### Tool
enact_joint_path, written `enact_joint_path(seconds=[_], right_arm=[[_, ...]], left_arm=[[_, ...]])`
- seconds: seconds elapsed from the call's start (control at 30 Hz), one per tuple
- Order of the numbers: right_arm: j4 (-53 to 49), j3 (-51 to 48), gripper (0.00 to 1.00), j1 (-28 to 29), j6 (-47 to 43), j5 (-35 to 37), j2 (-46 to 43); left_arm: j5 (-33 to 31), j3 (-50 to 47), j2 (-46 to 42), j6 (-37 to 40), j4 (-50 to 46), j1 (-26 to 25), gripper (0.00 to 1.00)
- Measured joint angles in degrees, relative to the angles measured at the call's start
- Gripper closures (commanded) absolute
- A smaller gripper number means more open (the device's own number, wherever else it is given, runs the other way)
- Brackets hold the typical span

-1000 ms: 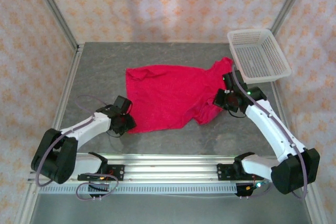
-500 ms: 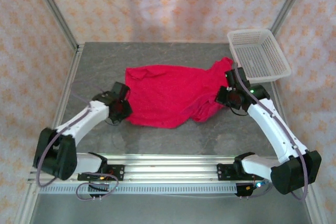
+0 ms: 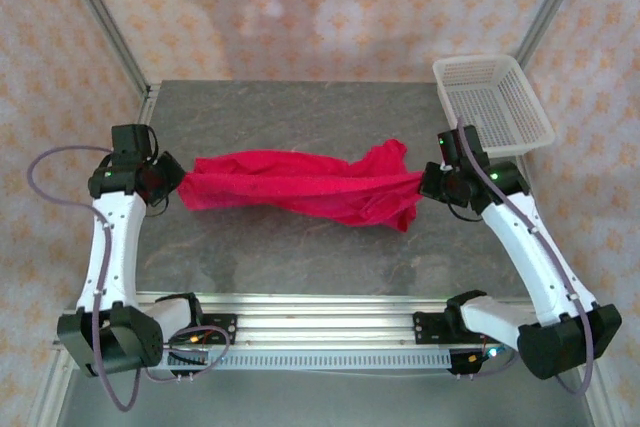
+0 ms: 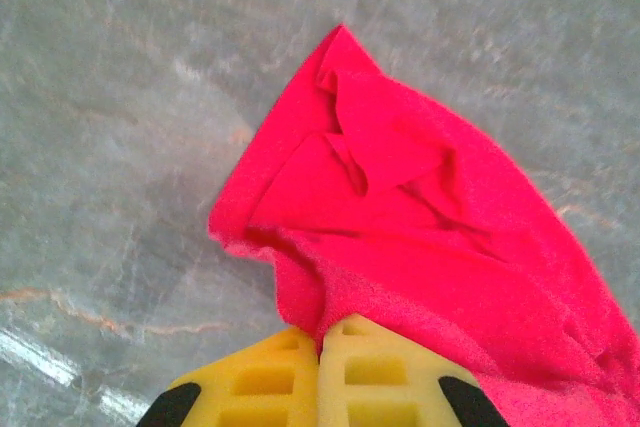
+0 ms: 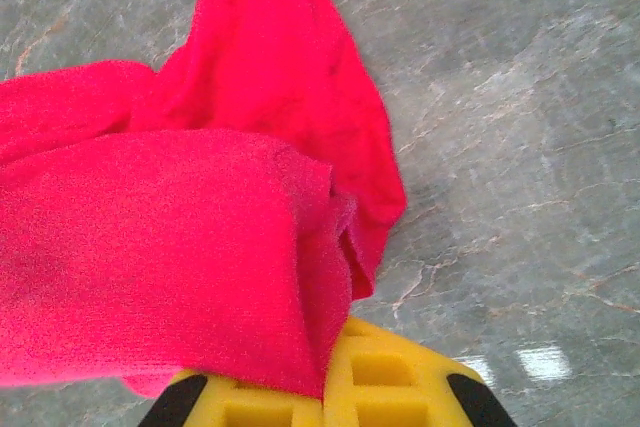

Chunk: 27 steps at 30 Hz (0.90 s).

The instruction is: Fold the inside-out t-shirt

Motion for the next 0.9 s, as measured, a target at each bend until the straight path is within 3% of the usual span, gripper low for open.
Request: enact_joint_path(seconds=[0.13, 0.27, 0.33, 0.4, 0.57, 0.73, 0.9], right_arm=[[4.8, -0.9, 1.0, 0.0, 0.1, -2.4, 6.8], [12.2, -0.7, 1.0, -0.3, 0.5, -4.0, 20.6], [13.9, 1.5, 1.0, -1.0, 0.7, -4.5, 28.9], [15.3, 4.7, 1.0, -2.0, 0.7, -5.1, 36.3], [18.3, 8.0, 1.0, -4.7, 0.9, -9.2, 43.0], [21.5, 7.4, 1.0, -5.6, 1.3, -13.2, 42.8], [24.6, 2.9, 1.0, -6.4, 2.2, -15.6, 40.0]], left_arm=[[1.0, -2.5, 7.6, -0.6, 2.6, -0.2, 1.0], [-1.3, -0.2, 19.3, -0.7, 5.5, -2.8, 1.0], [-4.9, 1.9, 22.8, -0.6, 6.3, -5.9, 0.75], [-8.9, 3.5, 22.9, -0.3, 6.9, -9.9, 0.59], [-16.1, 5.7, 17.7, 3.0, 12.5, -25.7, 0.5], [-4.4, 4.5, 17.6, 6.5, 26.0, -40.5, 0.55], [4.0, 9.4, 32.1, 9.0, 31.4, -48.3, 0.6]])
